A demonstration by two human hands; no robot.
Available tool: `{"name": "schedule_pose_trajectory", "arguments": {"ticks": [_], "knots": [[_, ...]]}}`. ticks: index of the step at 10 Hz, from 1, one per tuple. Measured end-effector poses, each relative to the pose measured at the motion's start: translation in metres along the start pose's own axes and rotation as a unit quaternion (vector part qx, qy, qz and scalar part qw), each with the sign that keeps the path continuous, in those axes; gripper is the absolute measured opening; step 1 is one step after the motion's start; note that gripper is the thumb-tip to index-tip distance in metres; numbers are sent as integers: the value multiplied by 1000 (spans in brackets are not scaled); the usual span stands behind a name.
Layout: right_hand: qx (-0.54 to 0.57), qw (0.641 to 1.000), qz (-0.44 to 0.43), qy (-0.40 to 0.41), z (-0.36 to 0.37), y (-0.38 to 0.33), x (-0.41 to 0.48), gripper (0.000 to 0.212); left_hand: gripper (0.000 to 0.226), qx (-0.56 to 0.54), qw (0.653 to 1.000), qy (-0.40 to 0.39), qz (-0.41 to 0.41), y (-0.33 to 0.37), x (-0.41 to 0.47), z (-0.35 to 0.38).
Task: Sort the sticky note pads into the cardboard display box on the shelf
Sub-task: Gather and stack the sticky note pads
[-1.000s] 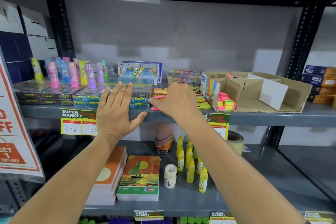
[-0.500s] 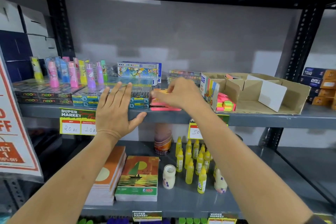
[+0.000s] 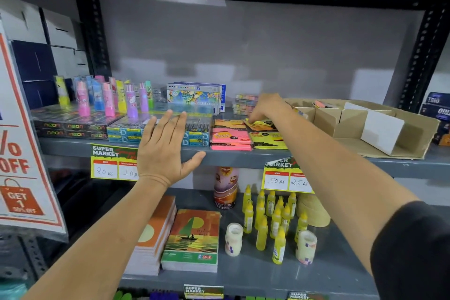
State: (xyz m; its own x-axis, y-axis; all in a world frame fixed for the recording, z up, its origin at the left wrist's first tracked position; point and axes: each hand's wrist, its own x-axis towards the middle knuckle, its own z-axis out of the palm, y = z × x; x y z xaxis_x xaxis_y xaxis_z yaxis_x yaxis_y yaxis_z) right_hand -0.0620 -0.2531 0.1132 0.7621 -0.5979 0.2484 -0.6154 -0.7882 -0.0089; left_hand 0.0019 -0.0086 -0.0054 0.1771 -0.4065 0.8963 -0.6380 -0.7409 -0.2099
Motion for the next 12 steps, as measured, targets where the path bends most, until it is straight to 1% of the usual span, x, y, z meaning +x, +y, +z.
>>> {"name": "schedule_pose_trajectory", "arguments": {"ticks": [1, 3, 4, 5, 6, 8, 9, 10, 12], "knots": [[-21, 1000, 0, -16, 8, 2, 8, 41, 87, 0, 1000, 0, 0, 1, -1, 0], [-23, 999, 0, -29, 13, 0, 18, 43, 89, -3, 1000, -4, 0, 1, 0, -2], [-7, 997, 2, -71, 12, -1, 19, 41, 89, -5, 1000, -8, -1, 1, 1, -2], [-17, 998, -4, -62, 12, -1, 19, 40, 89, -5, 1000, -4, -1, 1, 1, -1], [-19, 999, -17, -46, 12, -2, 19, 34, 88, -5, 1000, -3, -1, 1, 0, -1], [47, 993, -22, -102, 12, -5, 15, 24, 87, -5, 1000, 6, 1, 1, 0, 0], [64, 993, -24, -100, 14, -3, 14, 24, 88, -3, 1000, 10, 1, 1, 0, 0], [68, 994, -25, -83, 18, -2, 17, 29, 87, -2, 1000, 15, 4, 1, 0, 0], [94, 995, -13, -12, 16, 0, 21, 55, 87, 1, 1000, 24, 9, 0, 0, 2]]}}
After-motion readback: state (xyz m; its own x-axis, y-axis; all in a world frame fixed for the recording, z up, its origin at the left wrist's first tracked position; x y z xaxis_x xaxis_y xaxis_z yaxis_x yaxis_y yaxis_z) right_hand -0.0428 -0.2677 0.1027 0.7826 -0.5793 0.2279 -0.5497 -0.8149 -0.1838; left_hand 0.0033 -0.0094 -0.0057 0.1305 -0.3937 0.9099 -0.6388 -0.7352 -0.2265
